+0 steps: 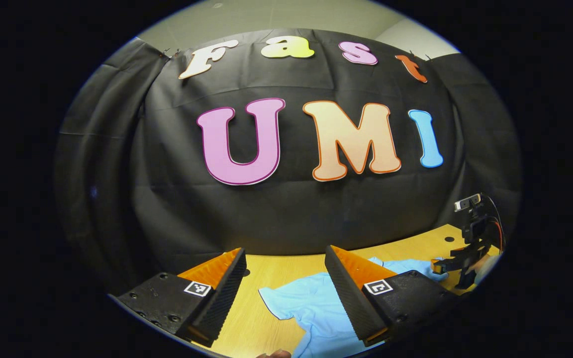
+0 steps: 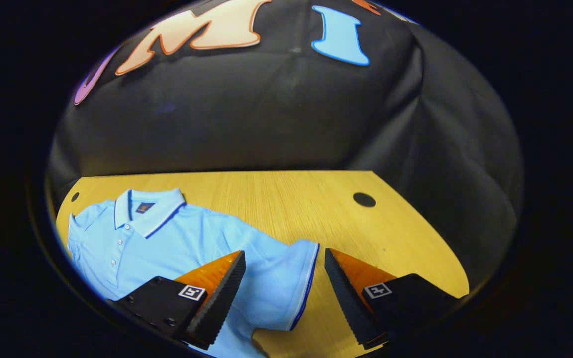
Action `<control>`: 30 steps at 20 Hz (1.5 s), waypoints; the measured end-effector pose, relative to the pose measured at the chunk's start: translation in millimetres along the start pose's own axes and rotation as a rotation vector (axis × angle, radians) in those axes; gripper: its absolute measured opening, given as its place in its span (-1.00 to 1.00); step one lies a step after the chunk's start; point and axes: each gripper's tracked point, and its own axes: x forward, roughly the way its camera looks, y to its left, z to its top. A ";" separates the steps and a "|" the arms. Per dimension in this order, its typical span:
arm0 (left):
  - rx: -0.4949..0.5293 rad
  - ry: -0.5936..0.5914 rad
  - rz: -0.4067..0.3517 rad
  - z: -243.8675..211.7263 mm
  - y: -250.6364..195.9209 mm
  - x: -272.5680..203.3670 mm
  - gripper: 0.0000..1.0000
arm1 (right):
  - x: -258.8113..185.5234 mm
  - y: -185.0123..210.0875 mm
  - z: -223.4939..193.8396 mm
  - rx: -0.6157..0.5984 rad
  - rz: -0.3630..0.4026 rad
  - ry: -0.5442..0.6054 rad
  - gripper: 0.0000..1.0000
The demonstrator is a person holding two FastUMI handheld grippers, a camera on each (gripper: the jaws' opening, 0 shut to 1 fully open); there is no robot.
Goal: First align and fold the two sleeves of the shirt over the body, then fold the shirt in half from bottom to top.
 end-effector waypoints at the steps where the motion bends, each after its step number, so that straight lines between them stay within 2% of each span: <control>1: 0.000 0.013 0.004 -3.3 0.7 0.9 0.90 | 4.4 -1.8 -6.3 0.011 -0.004 0.024 1.00; 5: -0.005 0.030 0.004 -7.1 -0.8 4.5 0.90 | 12.3 -0.4 -33.4 0.065 0.017 0.136 1.00; 7: -0.003 0.030 0.001 -8.7 -2.2 5.7 0.90 | 13.0 2.3 -35.2 0.126 0.025 0.149 0.99; 9: -0.008 0.039 -0.007 -11.4 -4.6 7.3 0.90 | 13.9 3.8 -32.1 0.121 0.042 0.139 0.96; 12: -0.024 0.053 -0.011 -16.0 -6.0 9.0 0.91 | 13.4 16.8 -32.4 0.126 0.095 0.135 0.14; 14: -0.033 0.064 -0.011 -19.4 -5.3 9.1 0.92 | 7.1 27.4 -28.7 0.169 0.122 0.140 -0.87; 16: -0.045 0.076 0.000 -24.4 -2.5 8.8 0.91 | 3.0 39.0 -27.2 0.210 0.159 0.152 -0.95; 18: -0.059 0.083 0.009 -28.8 2.2 8.4 0.92 | -5.2 49.9 -7.7 0.240 0.188 0.107 -0.98; 21: -0.066 0.087 0.021 -32.2 7.4 8.5 0.92 | -22.0 75.8 11.9 0.288 0.254 0.072 -0.95; 24: -0.075 0.088 0.024 -35.6 10.0 8.9 0.92 | -32.7 112.0 16.9 0.348 0.331 0.084 -0.96; 27: -0.077 0.101 0.028 -44.0 13.0 10.3 0.92 | -40.8 146.8 13.0 0.348 0.389 0.093 -0.95; 30: -0.097 0.131 0.036 -57.4 17.5 14.5 0.92 | -50.0 180.5 -3.5 0.292 0.449 0.126 -0.95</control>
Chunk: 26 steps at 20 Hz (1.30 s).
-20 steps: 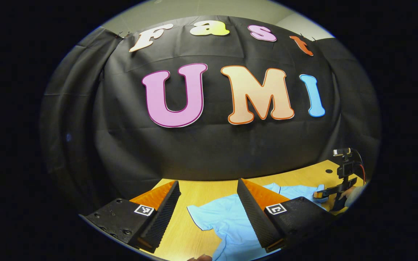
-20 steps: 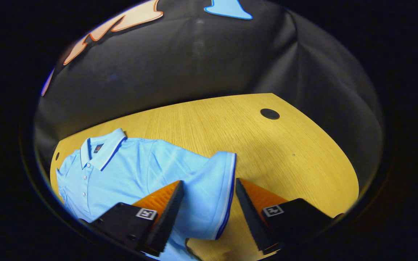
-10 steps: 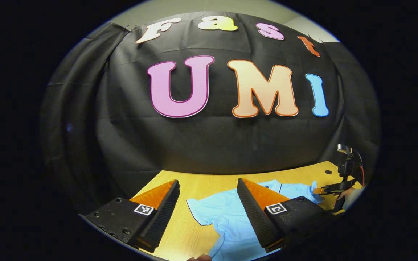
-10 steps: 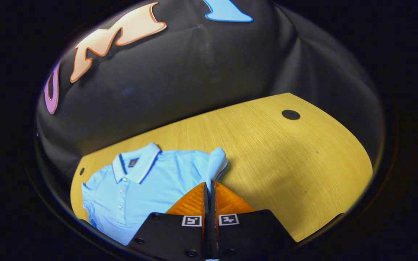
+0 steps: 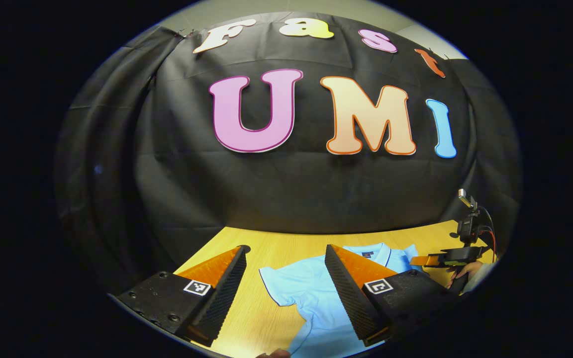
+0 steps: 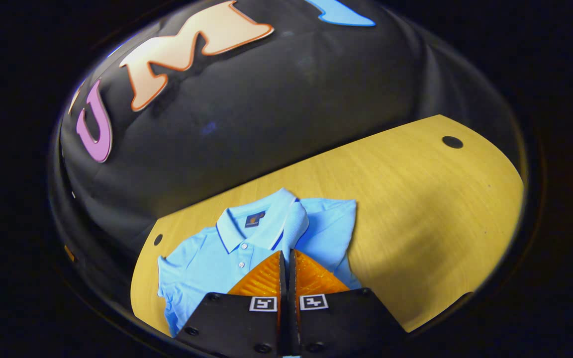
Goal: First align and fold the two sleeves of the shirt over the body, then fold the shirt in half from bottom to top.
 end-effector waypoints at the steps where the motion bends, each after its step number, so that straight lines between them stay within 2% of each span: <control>1: -0.005 0.008 0.004 -4.3 2.2 2.7 0.92 | 3.1 7.1 -10.2 -0.004 0.013 0.017 -0.95; 3: -0.003 0.022 0.016 -13.4 7.3 10.8 0.91 | 3.1 19.4 -23.9 -0.004 0.037 0.043 -0.92; 8: -0.005 0.049 0.011 -33.7 8.8 42.0 0.92 | -24.0 26.1 -10.2 -0.148 0.037 -0.043 0.94; 12: -0.022 0.093 -0.011 -62.0 3.3 71.9 0.92 | -58.4 20.8 1.8 -0.208 0.021 -0.104 0.94; 15: -0.017 0.166 -0.010 -92.5 3.2 93.3 0.91 | -77.7 0.5 -5.1 -0.236 -0.019 -0.107 0.94; 18: -0.003 0.236 0.036 -123.7 13.0 112.1 0.91 | -94.6 -20.5 -15.5 -0.237 -0.050 -0.089 0.95; 19: -0.011 0.270 0.050 -134.4 16.5 118.0 0.91 | -99.0 -27.4 -19.1 -0.239 -0.062 -0.084 0.86; 20: -0.025 0.292 0.058 -143.8 19.2 123.9 0.91 | -104.6 -33.3 -22.1 -0.243 -0.072 -0.077 0.94; 26: -0.114 0.513 0.093 -197.9 24.1 138.5 0.92 | -128.9 -55.1 -31.5 -0.254 -0.104 -0.061 0.95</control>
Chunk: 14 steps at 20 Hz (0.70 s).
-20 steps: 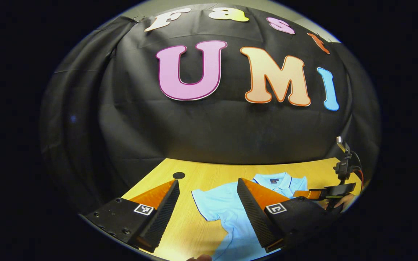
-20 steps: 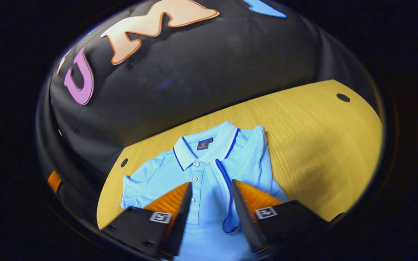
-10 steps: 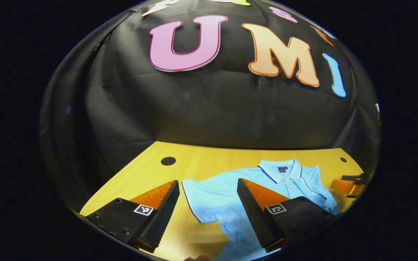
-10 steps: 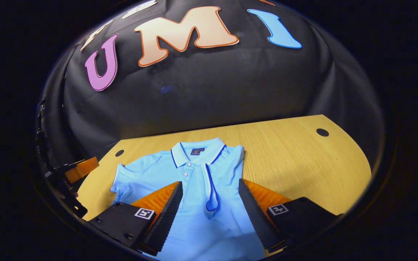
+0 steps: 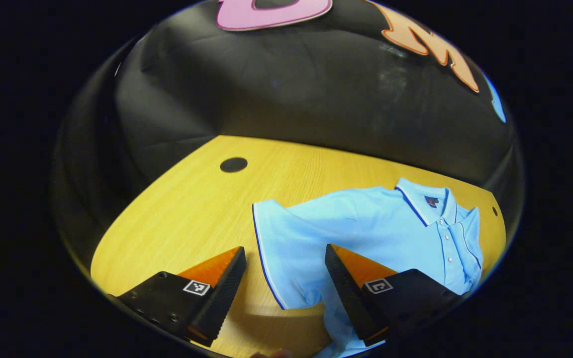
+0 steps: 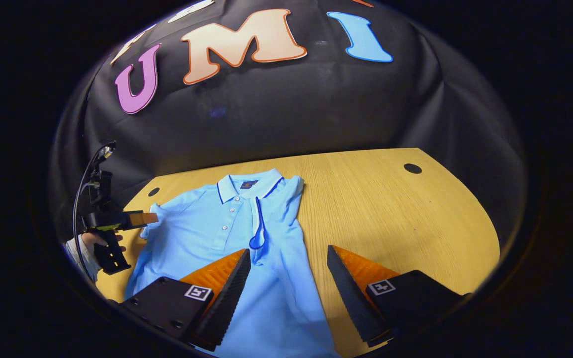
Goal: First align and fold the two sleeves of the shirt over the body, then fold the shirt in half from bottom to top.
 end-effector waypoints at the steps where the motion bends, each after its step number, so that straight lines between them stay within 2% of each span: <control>1: 0.015 -0.013 0.005 3.7 3.8 4.6 0.93 | -2.3 -2.4 -0.5 0.003 -0.003 -0.001 0.95; 4: 0.041 -0.003 -0.005 3.0 -1.3 3.5 0.89 | -7.7 -9.8 -0.5 0.013 -0.010 0.002 0.95; 6: 0.046 0.000 -0.027 2.8 -9.9 6.8 0.70 | -10.0 -13.6 -1.2 0.028 -0.012 0.002 0.95; 9: 0.055 0.005 -0.083 4.0 -29.4 7.6 -0.50 | -17.3 -20.1 -4.5 0.033 -0.017 0.008 0.95; 11: 0.066 0.000 -0.067 5.3 -31.0 10.9 -1.00 | -19.8 -24.8 -5.5 0.025 -0.024 0.007 0.95; 13: 0.085 -0.002 -0.059 8.9 -31.1 7.9 -1.00 | -23.8 -28.2 -4.3 0.028 -0.028 0.000 0.95; 14: 0.090 0.000 -0.066 10.3 -34.6 5.2 -1.00 | -24.7 -30.1 -3.2 0.032 -0.031 -0.003 0.86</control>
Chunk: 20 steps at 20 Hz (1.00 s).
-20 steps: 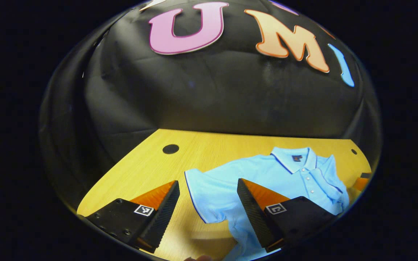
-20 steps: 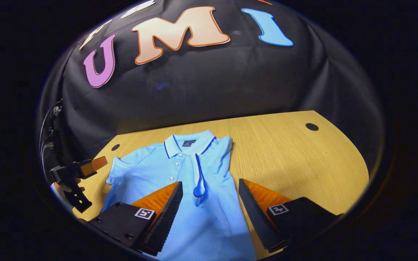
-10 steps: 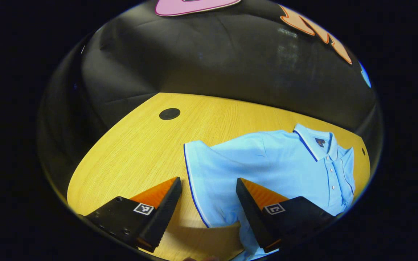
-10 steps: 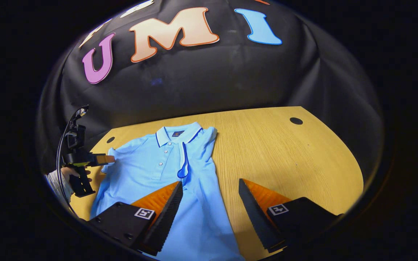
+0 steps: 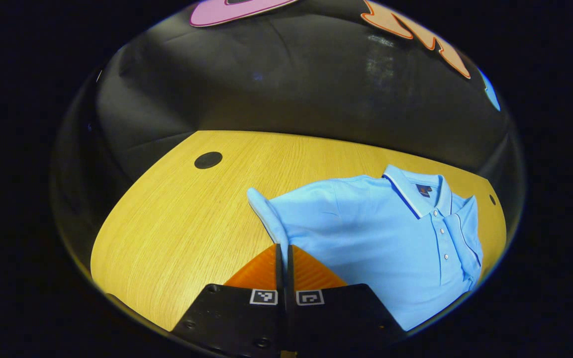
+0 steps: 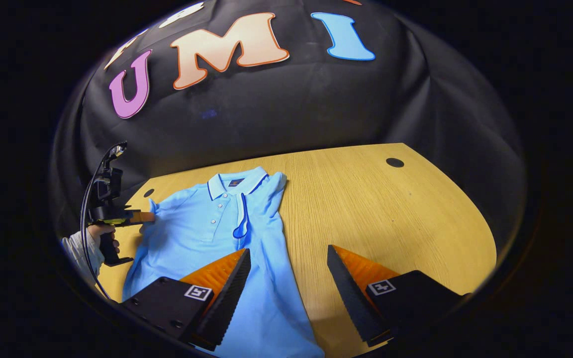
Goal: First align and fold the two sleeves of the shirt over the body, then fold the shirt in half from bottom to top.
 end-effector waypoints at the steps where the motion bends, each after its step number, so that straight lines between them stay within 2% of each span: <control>1: 0.001 -0.008 -0.015 5.4 -6.0 -4.7 -1.00 | -1.2 -1.8 0.1 0.007 -0.002 -0.004 0.86; 2: 0.006 -0.019 -0.034 9.8 -16.9 -7.5 -1.00 | -1.7 -3.4 1.7 0.014 -0.004 -0.008 0.95; 3: 0.015 -0.040 -0.046 17.0 -26.2 -10.4 -1.00 | -3.8 -4.5 2.3 0.022 -0.006 -0.010 0.86; 4: 0.027 -0.058 -0.064 24.6 -35.4 -14.9 -1.00 | -5.3 -6.0 3.8 0.026 -0.010 -0.013 0.95; 5: 0.040 -0.074 -0.082 31.6 -46.3 -19.0 -1.00 | -7.0 -8.2 3.9 0.027 -0.015 -0.020 0.95; 6: 0.055 -0.080 -0.107 35.2 -58.0 -23.9 -1.00 | -9.1 -8.1 4.7 0.029 -0.013 -0.023 0.86; 7: 0.065 -0.089 -0.133 39.1 -71.3 -28.2 -1.00 | -12.0 -7.8 4.8 0.030 -0.012 -0.028 0.95; 9: 0.080 -0.106 -0.173 45.0 -94.1 -35.0 -1.00 | -15.7 -10.2 3.3 0.027 -0.015 -0.029 0.94; 13: 0.138 -0.081 -0.243 35.3 -137.6 -35.8 -1.00 | -21.1 -13.5 2.9 0.043 -0.024 -0.035 0.95; 17: 0.193 -0.096 -0.245 29.9 -153.7 -26.3 -0.99 | -19.3 -15.5 2.2 0.059 -0.038 -0.029 0.94; 19: 0.197 -0.119 -0.284 31.8 -158.9 -37.3 -0.83 | -16.5 -11.8 4.8 0.077 -0.040 -0.034 0.94; 20: 0.202 -0.153 -0.297 35.5 -159.8 -38.9 -0.22 | -14.9 -9.8 6.9 0.075 -0.042 -0.039 0.94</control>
